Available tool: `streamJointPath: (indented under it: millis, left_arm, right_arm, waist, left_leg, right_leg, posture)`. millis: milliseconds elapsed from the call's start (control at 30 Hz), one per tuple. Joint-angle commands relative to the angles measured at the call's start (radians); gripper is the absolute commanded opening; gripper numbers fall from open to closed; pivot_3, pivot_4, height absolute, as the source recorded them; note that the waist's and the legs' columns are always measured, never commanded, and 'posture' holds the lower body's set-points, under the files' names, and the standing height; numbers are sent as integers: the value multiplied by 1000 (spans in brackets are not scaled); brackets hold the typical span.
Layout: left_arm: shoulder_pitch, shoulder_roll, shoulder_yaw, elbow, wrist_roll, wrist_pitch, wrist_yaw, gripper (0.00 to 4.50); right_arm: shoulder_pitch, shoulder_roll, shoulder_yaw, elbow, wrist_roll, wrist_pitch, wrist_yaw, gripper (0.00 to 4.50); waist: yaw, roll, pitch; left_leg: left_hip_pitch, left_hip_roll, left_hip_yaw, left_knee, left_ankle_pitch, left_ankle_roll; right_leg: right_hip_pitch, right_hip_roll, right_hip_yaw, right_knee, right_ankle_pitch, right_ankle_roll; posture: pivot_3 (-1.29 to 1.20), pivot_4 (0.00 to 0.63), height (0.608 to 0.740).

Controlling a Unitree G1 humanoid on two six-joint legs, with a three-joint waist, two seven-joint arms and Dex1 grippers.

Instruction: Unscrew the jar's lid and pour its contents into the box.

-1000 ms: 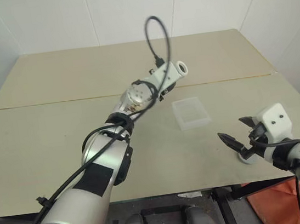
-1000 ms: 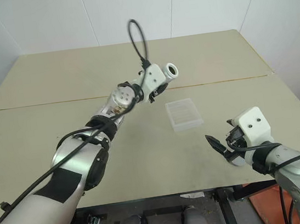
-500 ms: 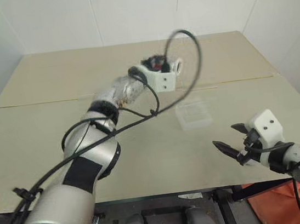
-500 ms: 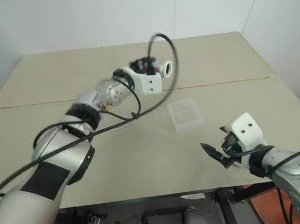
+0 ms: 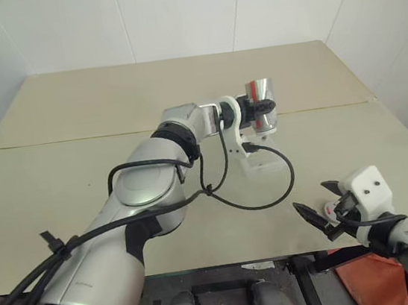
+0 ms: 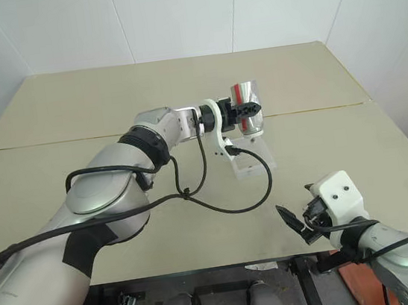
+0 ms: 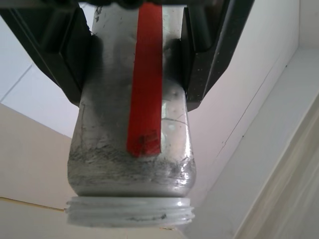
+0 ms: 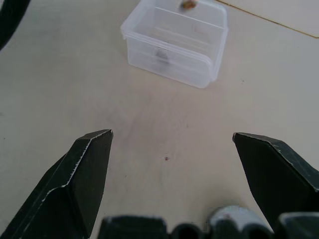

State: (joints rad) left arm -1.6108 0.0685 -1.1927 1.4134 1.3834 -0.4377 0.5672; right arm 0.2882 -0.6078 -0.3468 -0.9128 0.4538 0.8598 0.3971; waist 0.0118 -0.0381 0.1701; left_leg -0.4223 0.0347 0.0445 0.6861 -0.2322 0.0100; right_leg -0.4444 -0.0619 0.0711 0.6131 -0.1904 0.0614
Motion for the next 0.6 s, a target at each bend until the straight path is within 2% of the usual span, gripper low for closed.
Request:
streamJointPath:
  millis: [33,200,333,433,600]
  left_arm:
    - [-12,3,34,2,-40,4,-21,1943]
    - [38,30,274,1,-285,-81,-231,1943]
    - [133,49,672,-13,-696,-98,-620,1943]
    - [192,27,1013,-42,-1052,8,-949,1943]
    - [289,12,1334,-125,-1405,97,-1197,1943]
  right_arm:
    - [6,1,-41,-41,11,2,-8,4469]
    - [-17,-13,-31,-16,5,-6,-2,4469]
    - [-51,-24,-28,7,16,-8,12,4469]
    - [-70,-41,-28,22,17,-15,37,4469]
    - [-108,-59,-9,63,6,-29,58,4469]
  waist:
    - [0,0,0]
    - [-2,0,0]
    - [-5,0,0]
    - [-4,1,0]
    - [-5,1,-1]
  left_leg:
    - [0,0,0,0,0,0]
    - [0,0,0,1,0,0]
    - [1,0,0,1,0,0]
    - [1,1,0,2,0,0]
    - [1,1,-1,8,0,1]
  right_leg:
    - [0,0,0,0,0,0]
    - [0,0,0,0,0,0]
    - [1,0,0,1,4,-7]
    - [1,0,0,2,5,-9]
    - [5,0,-1,2,6,-8]
  posture:
    - [0,150,740]
    - [0,150,740]
    - [0,150,740]
    - [0,150,740]
    - [0,150,740]
